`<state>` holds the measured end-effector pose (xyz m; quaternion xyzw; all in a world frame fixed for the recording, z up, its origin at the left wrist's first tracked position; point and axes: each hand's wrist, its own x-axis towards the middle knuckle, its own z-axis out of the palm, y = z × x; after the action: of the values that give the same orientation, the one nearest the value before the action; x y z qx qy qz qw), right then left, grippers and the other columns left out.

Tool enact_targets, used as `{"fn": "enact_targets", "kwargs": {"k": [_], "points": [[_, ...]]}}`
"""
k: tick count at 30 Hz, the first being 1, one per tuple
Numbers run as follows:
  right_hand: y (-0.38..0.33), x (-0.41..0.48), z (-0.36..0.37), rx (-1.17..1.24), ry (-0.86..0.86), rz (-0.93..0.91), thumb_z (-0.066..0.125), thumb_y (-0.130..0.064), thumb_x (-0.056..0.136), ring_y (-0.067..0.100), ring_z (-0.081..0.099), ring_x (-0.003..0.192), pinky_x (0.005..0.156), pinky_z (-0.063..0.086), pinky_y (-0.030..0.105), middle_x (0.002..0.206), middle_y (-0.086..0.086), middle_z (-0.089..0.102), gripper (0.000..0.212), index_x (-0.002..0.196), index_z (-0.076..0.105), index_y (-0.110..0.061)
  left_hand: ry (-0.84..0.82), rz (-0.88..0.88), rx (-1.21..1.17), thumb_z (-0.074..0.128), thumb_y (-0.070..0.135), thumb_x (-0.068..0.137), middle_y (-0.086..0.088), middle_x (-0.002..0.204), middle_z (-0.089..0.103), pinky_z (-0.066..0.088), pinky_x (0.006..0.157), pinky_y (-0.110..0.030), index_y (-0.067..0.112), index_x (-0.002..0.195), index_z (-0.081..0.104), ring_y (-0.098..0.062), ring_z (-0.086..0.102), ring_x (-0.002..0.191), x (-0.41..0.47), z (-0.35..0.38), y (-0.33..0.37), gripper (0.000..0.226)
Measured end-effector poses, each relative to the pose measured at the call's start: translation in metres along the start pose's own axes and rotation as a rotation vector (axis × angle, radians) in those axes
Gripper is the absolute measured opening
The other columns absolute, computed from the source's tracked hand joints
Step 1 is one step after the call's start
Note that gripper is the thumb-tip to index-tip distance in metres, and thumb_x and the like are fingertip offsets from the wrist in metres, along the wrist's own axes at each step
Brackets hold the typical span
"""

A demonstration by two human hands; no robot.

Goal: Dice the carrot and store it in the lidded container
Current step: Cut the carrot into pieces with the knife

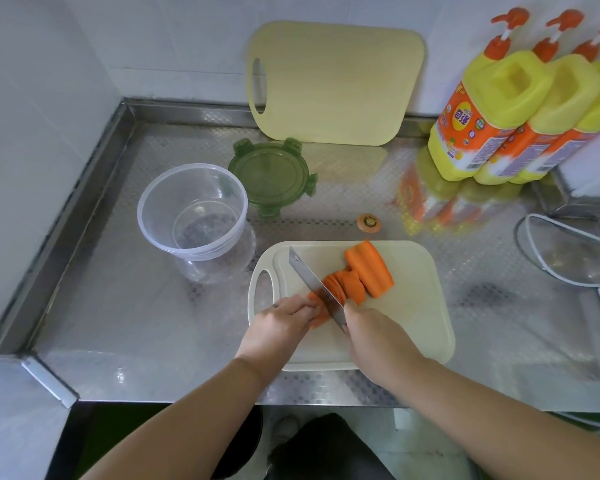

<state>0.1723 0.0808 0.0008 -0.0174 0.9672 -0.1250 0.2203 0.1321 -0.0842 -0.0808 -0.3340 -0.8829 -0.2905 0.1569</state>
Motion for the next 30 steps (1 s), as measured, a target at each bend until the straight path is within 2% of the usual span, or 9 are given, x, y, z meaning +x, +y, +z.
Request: {"fn": "enact_targets", "kwargs": {"k": [7, 12, 16, 20, 22, 24, 26, 28, 30], "points": [[-0.012, 0.006, 0.003, -0.036, 0.019, 0.038, 0.042, -0.003, 0.095, 0.027, 0.062, 0.09, 0.066, 0.037, 0.03, 0.088, 0.005, 0.055, 0.024, 0.119, 0.044, -0.009, 0.004, 0.012, -0.006, 0.053, 0.021, 0.084, 0.004, 0.09, 0.067, 0.055, 0.049, -0.027, 0.016, 0.087, 0.072, -0.018, 0.066, 0.065, -0.004, 0.003, -0.003, 0.02], [0.0, 0.004, 0.008, 0.159, 0.076, 0.112, 0.042, -0.018, 0.099, 0.031, 0.062, 0.091, 0.064, 0.033, 0.031, 0.089, 0.011, 0.059, 0.012, 0.106, 0.048, -0.01, -0.046, -0.012, -0.017, 0.048, 0.024, 0.082, 0.013, 0.101, 0.05, 0.055, 0.049, -0.027, 0.03, 0.098, 0.053, -0.014, 0.064, 0.075, -0.003, 0.001, -0.001, 0.018], [0.001, -0.001, -0.002, 0.209, 0.223, 0.075, 0.042, -0.026, 0.099, 0.032, 0.061, 0.089, 0.062, 0.028, 0.029, 0.089, 0.012, 0.06, 0.02, 0.108, 0.049, -0.009, -0.056, -0.06, 0.003, 0.046, 0.027, 0.081, 0.013, 0.099, 0.049, 0.053, 0.044, -0.027, 0.029, 0.094, 0.056, -0.008, 0.051, 0.083, -0.003, 0.002, 0.0, 0.016], [-0.008, -0.008, -0.009, 0.09, 0.252, -0.027, 0.039, -0.021, 0.1, 0.029, 0.062, 0.088, 0.06, 0.03, 0.029, 0.097, 0.011, 0.062, 0.019, 0.114, 0.046, -0.01, -0.076, -0.11, 0.04, 0.047, 0.03, 0.081, 0.011, 0.097, 0.057, 0.052, 0.043, -0.027, 0.027, 0.091, 0.063, -0.011, 0.059, 0.077, -0.005, 0.002, 0.003, 0.019], [-0.01, -0.01, -0.008, 0.027, 0.234, -0.028, 0.038, -0.016, 0.1, 0.028, 0.062, 0.087, 0.052, 0.027, 0.03, 0.098, 0.01, 0.063, 0.02, 0.118, 0.044, -0.01, -0.081, -0.105, 0.057, 0.047, 0.029, 0.08, 0.012, 0.097, 0.056, 0.051, 0.042, -0.026, 0.026, 0.088, 0.065, -0.012, 0.061, 0.073, -0.005, 0.002, 0.004, 0.02], [-0.011, -0.012, -0.006, -0.007, 0.22, -0.016, 0.038, -0.013, 0.099, 0.028, 0.063, 0.087, 0.044, 0.019, 0.026, 0.097, 0.009, 0.063, 0.022, 0.121, 0.042, -0.01, -0.078, -0.105, 0.06, 0.047, 0.028, 0.08, 0.012, 0.096, 0.057, 0.051, 0.041, -0.026, 0.024, 0.086, 0.067, -0.014, 0.062, 0.07, -0.004, 0.002, 0.003, 0.021], [-0.011, -0.012, -0.004, -0.014, 0.205, 0.004, 0.037, -0.011, 0.099, 0.028, 0.061, 0.083, 0.044, 0.016, 0.024, 0.081, 0.004, 0.056, 0.022, 0.12, 0.042, -0.01, -0.072, -0.116, 0.05, 0.048, 0.028, 0.08, 0.011, 0.093, 0.06, 0.051, 0.041, -0.026, 0.023, 0.085, 0.068, -0.014, 0.063, 0.069, -0.004, 0.001, 0.004, 0.021], [-0.012, -0.012, -0.003, -0.03, 0.192, 0.012, 0.037, -0.011, 0.099, 0.026, 0.056, 0.075, 0.045, 0.02, 0.025, 0.068, -0.002, 0.04, 0.022, 0.12, 0.042, -0.01, -0.06, -0.119, 0.047, 0.048, 0.029, 0.08, 0.011, 0.091, 0.061, 0.05, 0.041, -0.025, 0.023, 0.082, 0.07, -0.013, 0.061, 0.068, -0.004, 0.001, 0.005, 0.022], [-0.014, -0.012, -0.003, -0.046, 0.182, 0.007, 0.038, -0.01, 0.099, 0.026, 0.059, 0.08, 0.053, 0.029, 0.028, 0.077, 0.001, 0.049, 0.025, 0.124, 0.041, -0.01, -0.049, -0.113, 0.051, 0.048, 0.029, 0.08, 0.012, 0.09, 0.061, 0.049, 0.04, -0.025, 0.022, 0.079, 0.07, -0.014, 0.062, 0.066, -0.004, 0.001, 0.005, 0.023]]}}
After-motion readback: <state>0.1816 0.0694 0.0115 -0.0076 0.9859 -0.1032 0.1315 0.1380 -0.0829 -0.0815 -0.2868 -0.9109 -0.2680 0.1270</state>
